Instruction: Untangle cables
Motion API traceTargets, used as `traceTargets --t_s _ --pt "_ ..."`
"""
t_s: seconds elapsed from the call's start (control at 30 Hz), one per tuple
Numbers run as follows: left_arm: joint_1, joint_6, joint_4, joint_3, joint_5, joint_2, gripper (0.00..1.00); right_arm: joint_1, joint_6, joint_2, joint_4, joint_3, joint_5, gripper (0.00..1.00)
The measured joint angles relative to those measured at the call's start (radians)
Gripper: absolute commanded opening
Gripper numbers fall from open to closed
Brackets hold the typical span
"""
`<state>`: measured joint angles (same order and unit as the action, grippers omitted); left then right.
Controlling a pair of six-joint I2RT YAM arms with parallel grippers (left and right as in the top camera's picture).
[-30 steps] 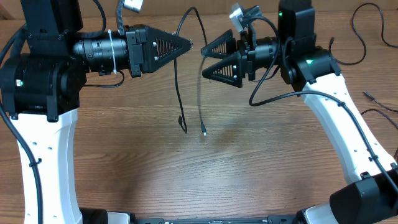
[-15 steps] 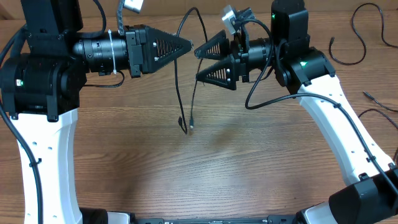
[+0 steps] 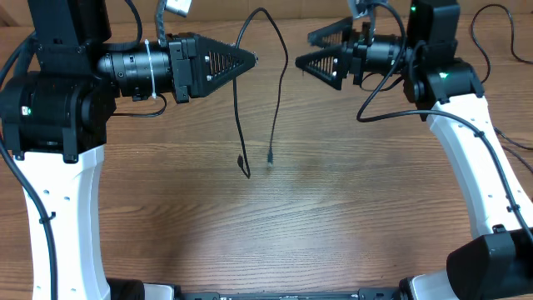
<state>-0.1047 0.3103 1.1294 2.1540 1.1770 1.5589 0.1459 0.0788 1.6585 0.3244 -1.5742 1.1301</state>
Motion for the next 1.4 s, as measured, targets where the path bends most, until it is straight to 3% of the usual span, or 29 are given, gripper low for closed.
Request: traceTargets --t_s 0.3,0.33,0.37,0.4,0.43,0.97,1.03,1.07,1.1,1.4 --pt "-0.041 0.000 -0.006 0.000 -0.002 0.001 0.04 0.092 0.000 0.000 -0.063 0.000 -0.032 1.00" --pt "-0.045 0.000 -0.006 0.000 -0.003 0.001 0.04 0.107 0.000 0.000 -0.063 0.000 -0.034 0.93" --pt "-0.045 0.000 -0.007 0.000 -0.003 0.002 0.04 0.123 0.000 0.000 -0.063 0.000 -0.038 0.71" --pt "-0.045 0.000 -0.007 0.000 -0.003 0.002 0.04 0.135 0.000 0.000 -0.063 0.000 -0.040 0.34" --pt "-0.045 0.000 -0.007 0.000 -0.003 0.002 0.04 0.146 -0.002 0.000 -0.064 0.000 -0.047 0.04" --pt "-0.045 0.000 -0.006 0.000 -0.015 0.006 0.05 0.157 0.002 0.000 -0.036 0.000 -0.084 0.04" --pt "-0.045 0.000 -0.006 0.000 -0.035 0.006 0.48 0.157 0.002 0.000 -0.033 0.000 -0.088 0.04" --pt "-0.045 -0.002 -0.007 0.000 -0.045 0.006 0.80 0.157 0.002 0.000 -0.031 0.000 -0.089 0.04" --pt "-0.045 -0.004 -0.006 0.000 -0.056 0.006 0.97 0.156 0.002 0.000 -0.026 0.000 -0.092 0.04" --pt "-0.045 -0.004 0.007 0.000 -0.144 0.006 1.00 0.155 0.002 0.000 0.007 0.000 -0.128 0.04"
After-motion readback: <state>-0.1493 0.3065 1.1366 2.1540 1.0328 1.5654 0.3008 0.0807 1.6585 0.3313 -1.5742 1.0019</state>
